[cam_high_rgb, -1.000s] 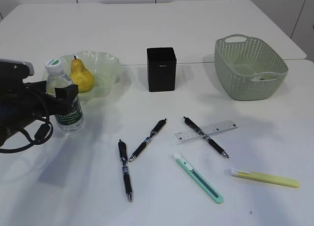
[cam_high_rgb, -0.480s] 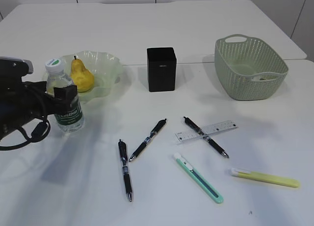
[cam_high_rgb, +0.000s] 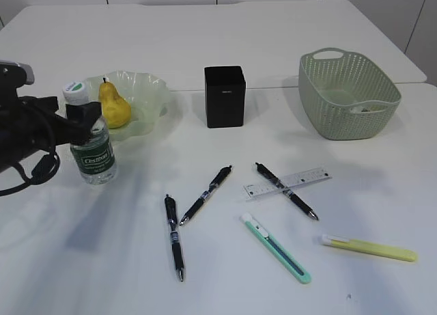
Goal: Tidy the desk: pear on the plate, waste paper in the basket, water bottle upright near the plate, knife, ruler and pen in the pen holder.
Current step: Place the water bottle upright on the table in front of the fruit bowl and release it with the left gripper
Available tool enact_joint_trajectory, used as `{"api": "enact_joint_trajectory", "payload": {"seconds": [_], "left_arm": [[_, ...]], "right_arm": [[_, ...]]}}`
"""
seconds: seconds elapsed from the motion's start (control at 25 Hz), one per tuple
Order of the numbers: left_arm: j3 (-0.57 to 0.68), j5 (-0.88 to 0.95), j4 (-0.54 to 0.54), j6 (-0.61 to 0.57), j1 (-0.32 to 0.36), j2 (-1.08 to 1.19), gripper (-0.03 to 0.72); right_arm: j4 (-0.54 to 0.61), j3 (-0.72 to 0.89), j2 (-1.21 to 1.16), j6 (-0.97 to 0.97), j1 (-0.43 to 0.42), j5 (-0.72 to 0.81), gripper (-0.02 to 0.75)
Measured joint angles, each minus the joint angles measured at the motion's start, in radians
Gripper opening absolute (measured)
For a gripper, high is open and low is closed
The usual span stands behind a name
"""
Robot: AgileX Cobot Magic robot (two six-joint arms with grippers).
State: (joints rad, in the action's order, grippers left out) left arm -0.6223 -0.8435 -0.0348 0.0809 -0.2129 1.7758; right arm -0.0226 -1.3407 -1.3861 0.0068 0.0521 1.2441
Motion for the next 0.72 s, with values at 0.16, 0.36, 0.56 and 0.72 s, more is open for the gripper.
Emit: {"api": "enact_joint_trajectory", "payload": {"seconds": [0.16, 0.36, 0.56, 0.72], "left_arm": [[0.000, 0.028, 0.000, 0.000, 0.000, -0.051, 0.594], [0.000, 0.091, 0.000, 0.000, 0.000, -0.127, 0.594], [0.000, 0.158, 0.000, 0.000, 0.000, -0.205, 0.594], [0.000, 0.242, 0.000, 0.000, 0.000, -0.292, 0.594]], "right_arm": [[-0.002, 0.000, 0.000, 0.000, 0.000, 0.000, 0.370], [-0.002, 0.000, 0.000, 0.000, 0.000, 0.000, 0.370], [-0.002, 0.000, 0.000, 0.021, 0.000, 0.000, 0.370], [-0.008, 0.000, 0.000, 0.022, 0.000, 0.000, 0.370]]}}
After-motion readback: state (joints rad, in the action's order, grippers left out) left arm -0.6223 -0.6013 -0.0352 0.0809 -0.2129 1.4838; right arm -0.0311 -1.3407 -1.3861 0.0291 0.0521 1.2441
